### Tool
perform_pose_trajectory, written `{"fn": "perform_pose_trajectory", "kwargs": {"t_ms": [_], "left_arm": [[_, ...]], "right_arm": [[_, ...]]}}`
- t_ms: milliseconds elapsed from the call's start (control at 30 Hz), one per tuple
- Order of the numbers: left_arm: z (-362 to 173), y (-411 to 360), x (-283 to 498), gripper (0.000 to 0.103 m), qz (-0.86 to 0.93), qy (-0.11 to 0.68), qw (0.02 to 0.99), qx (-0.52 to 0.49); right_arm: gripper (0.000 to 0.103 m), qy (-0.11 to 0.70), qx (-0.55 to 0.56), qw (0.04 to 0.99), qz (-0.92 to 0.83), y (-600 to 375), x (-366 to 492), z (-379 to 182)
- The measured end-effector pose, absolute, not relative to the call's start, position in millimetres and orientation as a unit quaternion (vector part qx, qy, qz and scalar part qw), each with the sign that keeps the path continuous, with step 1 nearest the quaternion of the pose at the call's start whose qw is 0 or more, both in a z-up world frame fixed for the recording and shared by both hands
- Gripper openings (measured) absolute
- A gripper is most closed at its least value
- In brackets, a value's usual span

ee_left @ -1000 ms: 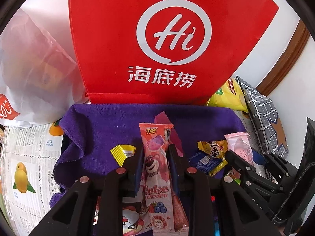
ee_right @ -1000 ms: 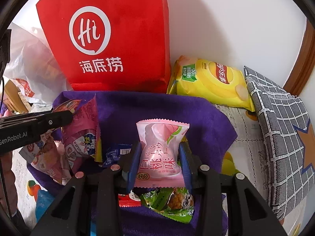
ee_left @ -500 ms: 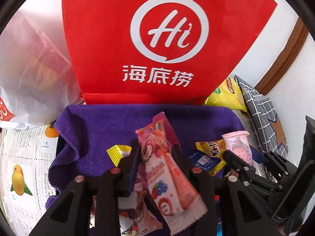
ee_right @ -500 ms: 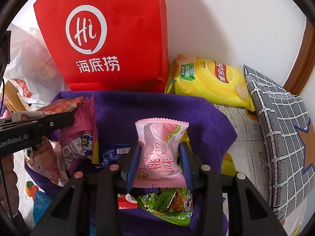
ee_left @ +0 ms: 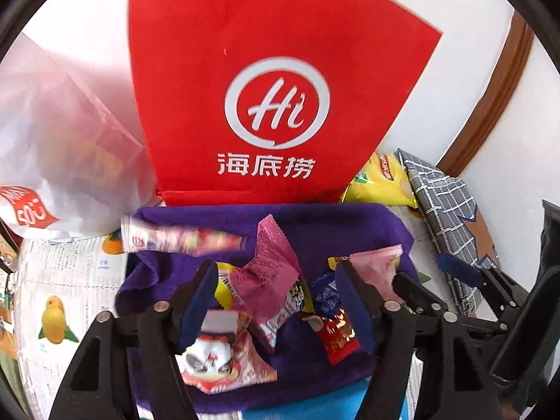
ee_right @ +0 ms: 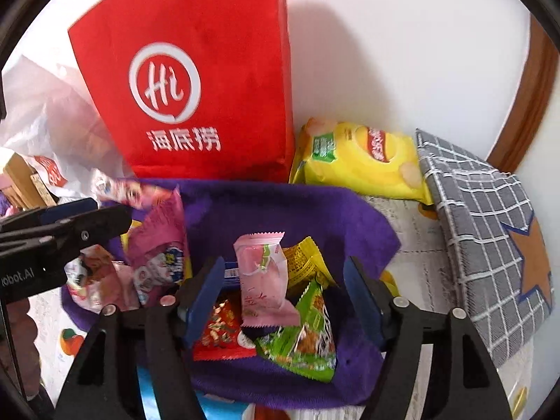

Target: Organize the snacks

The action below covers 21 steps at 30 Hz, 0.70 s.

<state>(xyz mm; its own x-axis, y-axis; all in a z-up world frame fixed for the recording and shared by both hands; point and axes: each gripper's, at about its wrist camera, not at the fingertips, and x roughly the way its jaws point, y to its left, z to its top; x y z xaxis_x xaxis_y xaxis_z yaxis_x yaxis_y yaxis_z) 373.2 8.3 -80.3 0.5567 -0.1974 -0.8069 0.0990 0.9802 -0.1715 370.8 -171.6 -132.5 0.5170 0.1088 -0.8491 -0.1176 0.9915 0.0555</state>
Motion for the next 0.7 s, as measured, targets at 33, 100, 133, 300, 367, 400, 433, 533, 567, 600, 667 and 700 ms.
{"fn": "perform_pose_trajectory", "kwargs": {"t_ms": [33, 100, 133, 300, 367, 400, 433, 533, 567, 600, 667, 700], "left_arm": [[-76.5, 8.3, 368.7, 0.071, -0.082, 0.462, 0.882, -0.050], [-69.5, 8.8, 358.8, 0.074, -0.079, 0.459, 0.884, -0.048], [-66.0, 9.5, 352.3, 0.075, -0.079, 0.458, 0.884, -0.049], [-57.6, 13.5, 323.5, 0.076, -0.075, 0.463, 0.882, -0.051], [-56.1, 16.0, 312.7, 0.076, -0.075, 0.470, 0.878, -0.052], [-54.8, 17.9, 307.4, 0.076, -0.074, 0.470, 0.878, -0.055], [-53.6, 18.8, 303.2, 0.077, -0.073, 0.469, 0.878, -0.057], [-51.7, 16.1, 290.8, 0.080, -0.076, 0.477, 0.874, -0.061], [-50.6, 13.3, 285.3, 0.080, -0.083, 0.478, 0.873, -0.058], [-49.8, 11.2, 281.4, 0.080, -0.084, 0.478, 0.872, -0.055], [-46.8, 8.3, 271.1, 0.080, -0.083, 0.477, 0.873, -0.053], [-44.0, 7.6, 263.5, 0.080, -0.085, 0.474, 0.875, -0.054]], "right_arm": [[0.075, 0.485, -0.004, 0.872, 0.063, -172.0, 368.0, -127.6], [0.076, 0.479, -0.008, 0.876, 0.057, -171.9, 359.3, -115.7], [0.079, 0.474, -0.012, 0.879, 0.055, -171.6, 354.1, -109.1], [0.081, 0.461, -0.007, 0.886, 0.048, -174.7, 327.8, -85.8], [0.081, 0.462, -0.006, 0.885, 0.049, -174.6, 319.4, -79.4], [0.081, 0.461, -0.008, 0.886, 0.047, -174.3, 315.8, -76.4], [0.081, 0.459, -0.009, 0.887, 0.045, -173.6, 309.8, -71.8], [0.081, 0.452, -0.012, 0.891, 0.048, -171.2, 293.3, -59.6], [0.081, 0.451, -0.012, 0.891, 0.048, -171.2, 289.0, -57.3], [0.081, 0.451, -0.012, 0.891, 0.049, -171.0, 283.3, -54.7], [0.081, 0.453, -0.012, 0.890, 0.051, -170.7, 273.9, -51.2], [0.081, 0.454, -0.013, 0.890, 0.051, -170.3, 268.5, -49.2]]}}
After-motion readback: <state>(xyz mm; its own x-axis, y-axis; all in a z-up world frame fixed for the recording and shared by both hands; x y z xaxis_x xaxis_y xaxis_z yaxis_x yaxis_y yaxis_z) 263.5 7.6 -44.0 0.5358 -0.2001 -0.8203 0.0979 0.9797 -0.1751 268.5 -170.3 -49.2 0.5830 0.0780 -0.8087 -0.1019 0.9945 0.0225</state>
